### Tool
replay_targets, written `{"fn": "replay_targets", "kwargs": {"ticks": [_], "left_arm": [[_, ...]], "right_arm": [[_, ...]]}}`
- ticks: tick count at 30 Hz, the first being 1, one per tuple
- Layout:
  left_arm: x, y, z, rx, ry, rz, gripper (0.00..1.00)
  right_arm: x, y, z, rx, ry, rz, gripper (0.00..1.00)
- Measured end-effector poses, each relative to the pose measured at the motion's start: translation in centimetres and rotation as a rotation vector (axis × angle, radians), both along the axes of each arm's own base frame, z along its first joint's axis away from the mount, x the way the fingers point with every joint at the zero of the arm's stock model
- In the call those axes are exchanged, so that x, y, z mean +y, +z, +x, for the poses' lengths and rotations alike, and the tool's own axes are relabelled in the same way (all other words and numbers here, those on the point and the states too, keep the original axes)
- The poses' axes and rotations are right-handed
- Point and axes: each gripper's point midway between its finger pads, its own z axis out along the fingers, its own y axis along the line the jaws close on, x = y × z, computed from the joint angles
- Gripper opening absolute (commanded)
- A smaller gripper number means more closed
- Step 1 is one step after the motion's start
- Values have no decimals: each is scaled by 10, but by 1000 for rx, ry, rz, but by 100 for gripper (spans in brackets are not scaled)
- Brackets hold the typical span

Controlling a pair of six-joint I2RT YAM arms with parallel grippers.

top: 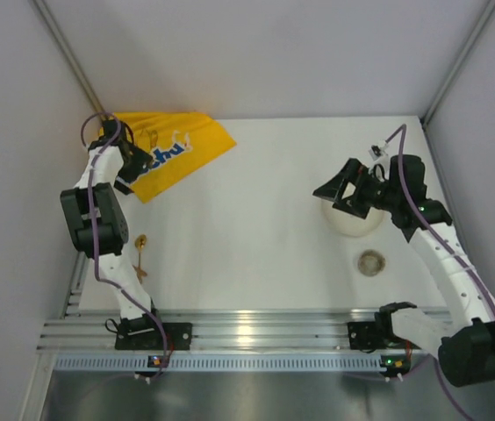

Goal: Set the dinner table for one person

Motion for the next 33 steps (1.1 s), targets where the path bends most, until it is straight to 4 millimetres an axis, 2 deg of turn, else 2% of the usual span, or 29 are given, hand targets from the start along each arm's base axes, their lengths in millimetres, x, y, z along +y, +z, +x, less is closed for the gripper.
{"fn": "replay_targets", "kwargs": {"ticks": [2,8,11,15,16,18,19,21,28,31,33], "left_arm": [[5,-11,-1,16,17,-26,97],[-6,-57,-3,102,30,-99,96],[-7,-57,3,83,36,-115,95],[-6,-59,7,79,45,-124,64],[-6,-60,9,79,47,-126,46],[-5,-62,15,68,51,-136,29],[-6,-63,19,62,45,-145,12],[-9,-65,25,51,39,-170,0],[-27,-63,37,25,-13,-191,0],[-52,-60,39,31,-68,-183,0],[-77,-55,43,30,-126,-178,0]], "right_arm": [[-3,-8,4,29,-9,-6,100],[-7,-23,17,97,-16,-12,100],[-5,-29,23,123,-5,-10,100],[-4,-38,26,164,6,-5,100],[-4,-40,26,169,7,-4,100],[-4,-41,27,174,9,-2,100],[-4,-41,27,174,10,-1,100],[-4,-40,27,175,11,5,100],[-4,-39,26,176,19,16,100],[-4,-38,25,176,23,18,100],[-4,-38,25,175,25,18,100]]}}
